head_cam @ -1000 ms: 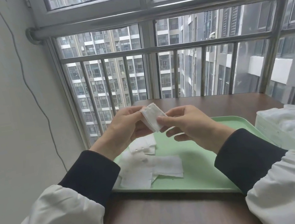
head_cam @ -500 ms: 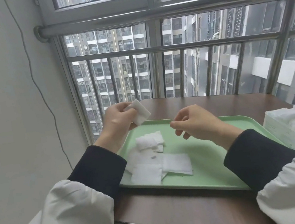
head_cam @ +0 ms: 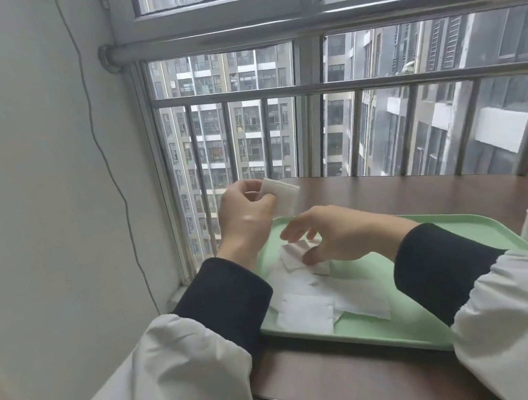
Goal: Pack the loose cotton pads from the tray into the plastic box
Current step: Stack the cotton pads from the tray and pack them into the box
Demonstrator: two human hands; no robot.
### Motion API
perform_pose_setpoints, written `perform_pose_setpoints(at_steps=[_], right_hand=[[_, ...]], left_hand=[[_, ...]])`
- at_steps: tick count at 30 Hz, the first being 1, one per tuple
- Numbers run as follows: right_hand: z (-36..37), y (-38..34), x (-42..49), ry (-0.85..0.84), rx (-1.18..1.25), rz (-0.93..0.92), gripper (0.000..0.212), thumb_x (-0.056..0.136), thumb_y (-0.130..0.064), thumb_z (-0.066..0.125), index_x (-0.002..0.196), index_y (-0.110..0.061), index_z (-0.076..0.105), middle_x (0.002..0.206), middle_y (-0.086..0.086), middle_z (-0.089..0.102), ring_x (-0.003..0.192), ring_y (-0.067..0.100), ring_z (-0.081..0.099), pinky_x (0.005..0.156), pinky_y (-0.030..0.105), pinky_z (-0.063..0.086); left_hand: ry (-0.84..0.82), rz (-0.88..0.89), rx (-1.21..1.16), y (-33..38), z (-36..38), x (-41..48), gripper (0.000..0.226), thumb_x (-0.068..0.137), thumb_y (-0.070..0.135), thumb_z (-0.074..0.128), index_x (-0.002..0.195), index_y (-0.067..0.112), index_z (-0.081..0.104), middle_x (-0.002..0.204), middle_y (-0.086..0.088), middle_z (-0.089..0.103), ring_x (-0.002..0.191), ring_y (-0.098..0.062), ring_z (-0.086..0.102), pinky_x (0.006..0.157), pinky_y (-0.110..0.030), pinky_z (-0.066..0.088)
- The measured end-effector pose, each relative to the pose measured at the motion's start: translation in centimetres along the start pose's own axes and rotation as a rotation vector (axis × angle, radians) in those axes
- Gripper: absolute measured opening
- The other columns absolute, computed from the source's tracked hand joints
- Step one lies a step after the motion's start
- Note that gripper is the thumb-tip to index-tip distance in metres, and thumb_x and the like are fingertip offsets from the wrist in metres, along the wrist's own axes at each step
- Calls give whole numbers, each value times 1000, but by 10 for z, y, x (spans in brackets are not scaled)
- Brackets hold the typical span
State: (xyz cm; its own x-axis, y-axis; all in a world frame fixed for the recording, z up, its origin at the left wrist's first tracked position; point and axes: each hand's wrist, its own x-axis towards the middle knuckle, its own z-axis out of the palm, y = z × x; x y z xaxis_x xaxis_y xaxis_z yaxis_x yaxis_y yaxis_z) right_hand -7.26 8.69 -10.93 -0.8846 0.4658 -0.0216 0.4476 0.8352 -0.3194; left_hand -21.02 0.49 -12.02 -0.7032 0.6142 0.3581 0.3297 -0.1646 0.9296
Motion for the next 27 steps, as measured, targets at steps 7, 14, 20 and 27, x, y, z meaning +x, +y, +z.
perform_pose_setpoints(at_steps=[7, 14, 20, 27], right_hand=[[-1, 0, 0, 55, 21, 12, 62, 79, -18, 80, 135, -30, 55, 107, -15, 56, 96, 7, 55, 89, 25, 45], [-9, 8, -22, 180, 442, -65, 11, 90, -10, 68, 85, -19, 71, 68, -17, 64, 59, -3, 53, 62, 14, 43], [-13, 19, -39, 356, 854, -36, 24, 86, -12, 76, 110, -8, 73, 94, 10, 76, 69, 11, 65, 71, 28, 53], [-11, 20, -35, 447, 950, 50, 36, 77, -20, 85, 106, -4, 70, 85, 6, 78, 62, 12, 70, 54, 21, 55]], left_hand=[[-12, 16, 9, 0, 1, -1, 18, 88, 11, 65, 91, 27, 60, 95, 0, 69, 91, -19, 69, 83, -48, 61], [0, -58, -115, -1, 2, -2, 34, 89, 1, 62, 119, 14, 53, 107, -8, 64, 89, -21, 69, 72, -35, 63], [-246, -90, -255, 1, 8, -6, 28, 86, -7, 67, 107, 11, 64, 109, -12, 71, 102, -28, 71, 85, -40, 62], [-437, -29, -271, 2, 13, -9, 28, 90, -10, 64, 107, 11, 72, 104, -11, 76, 101, -27, 73, 82, -34, 61]])
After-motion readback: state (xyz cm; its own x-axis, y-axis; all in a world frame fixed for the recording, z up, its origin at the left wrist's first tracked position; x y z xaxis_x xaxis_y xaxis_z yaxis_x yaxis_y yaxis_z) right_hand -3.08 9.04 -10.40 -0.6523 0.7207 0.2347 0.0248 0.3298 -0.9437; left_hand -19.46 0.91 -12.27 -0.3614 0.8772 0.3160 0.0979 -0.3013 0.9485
